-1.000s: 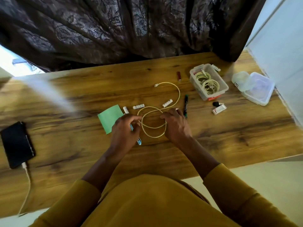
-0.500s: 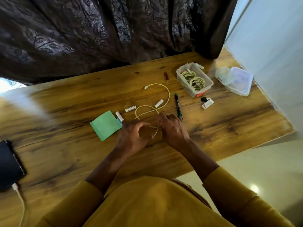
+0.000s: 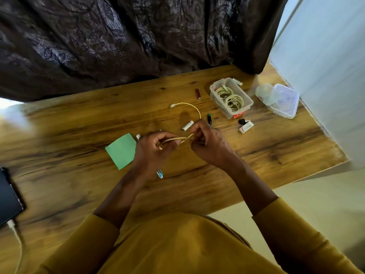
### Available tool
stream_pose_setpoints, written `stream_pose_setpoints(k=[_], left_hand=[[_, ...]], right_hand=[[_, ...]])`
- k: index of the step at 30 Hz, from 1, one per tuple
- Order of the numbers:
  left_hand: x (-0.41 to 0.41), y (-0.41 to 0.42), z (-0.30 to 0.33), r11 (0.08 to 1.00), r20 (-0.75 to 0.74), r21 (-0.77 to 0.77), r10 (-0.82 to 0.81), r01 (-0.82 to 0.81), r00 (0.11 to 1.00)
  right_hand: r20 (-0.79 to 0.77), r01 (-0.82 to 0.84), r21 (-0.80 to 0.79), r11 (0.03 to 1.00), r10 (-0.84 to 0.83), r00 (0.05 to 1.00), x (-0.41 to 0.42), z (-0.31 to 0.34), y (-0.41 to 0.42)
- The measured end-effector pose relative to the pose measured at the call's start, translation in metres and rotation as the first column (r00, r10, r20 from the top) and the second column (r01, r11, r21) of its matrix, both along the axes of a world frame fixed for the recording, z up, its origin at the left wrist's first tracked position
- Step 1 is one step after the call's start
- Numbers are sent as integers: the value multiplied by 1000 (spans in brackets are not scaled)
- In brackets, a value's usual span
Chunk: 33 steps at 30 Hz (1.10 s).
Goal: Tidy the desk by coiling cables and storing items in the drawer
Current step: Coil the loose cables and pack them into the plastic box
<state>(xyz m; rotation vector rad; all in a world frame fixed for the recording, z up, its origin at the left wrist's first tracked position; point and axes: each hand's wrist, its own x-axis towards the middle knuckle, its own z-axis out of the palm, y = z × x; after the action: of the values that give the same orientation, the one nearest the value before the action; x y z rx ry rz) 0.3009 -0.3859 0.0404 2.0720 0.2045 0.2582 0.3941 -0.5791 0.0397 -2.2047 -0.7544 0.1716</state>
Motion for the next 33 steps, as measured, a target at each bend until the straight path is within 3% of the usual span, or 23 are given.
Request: stream_pose_setpoints(k=[4,9,12,15,19,22,24,26,29,33], left_hand=[[8,5,18,991,31,-128,-21,25,999],[17,15,25,963,67,-253,117,-97,991],[17,20,15,960,-29,-211,182,-184,983],[15,18,5,959,-157,-143,222,-245,962],[15,12,0,976,-295,-40,193,-214,936],[12,12,-5,966,-165,68,256,-248,952],[12,9,1,961,67,-33,277,-276,958],[17,2,20,965,227,-222,190,-139,955],[25,-9,45,917,270,-396,67,48,961],[27,-15,41,896,218,-443,78,28,973]], right_hand=[[-13,42,-52,998,-43,999,3,2,-4],[-115,38,-155,987,-56,992,9,4,-15],[-353,-50,47,998,63,933,9,13,-21],[-577,-60,365,929,276,768,7,29,-25],[-694,45,507,861,376,613,7,46,-22],[-687,69,617,784,493,534,8,55,-16],[-676,75,661,747,548,493,9,60,-12],[-666,76,695,715,599,445,11,65,-8],[-642,104,750,654,679,356,12,73,-1],[-589,162,806,569,749,304,15,87,6]])
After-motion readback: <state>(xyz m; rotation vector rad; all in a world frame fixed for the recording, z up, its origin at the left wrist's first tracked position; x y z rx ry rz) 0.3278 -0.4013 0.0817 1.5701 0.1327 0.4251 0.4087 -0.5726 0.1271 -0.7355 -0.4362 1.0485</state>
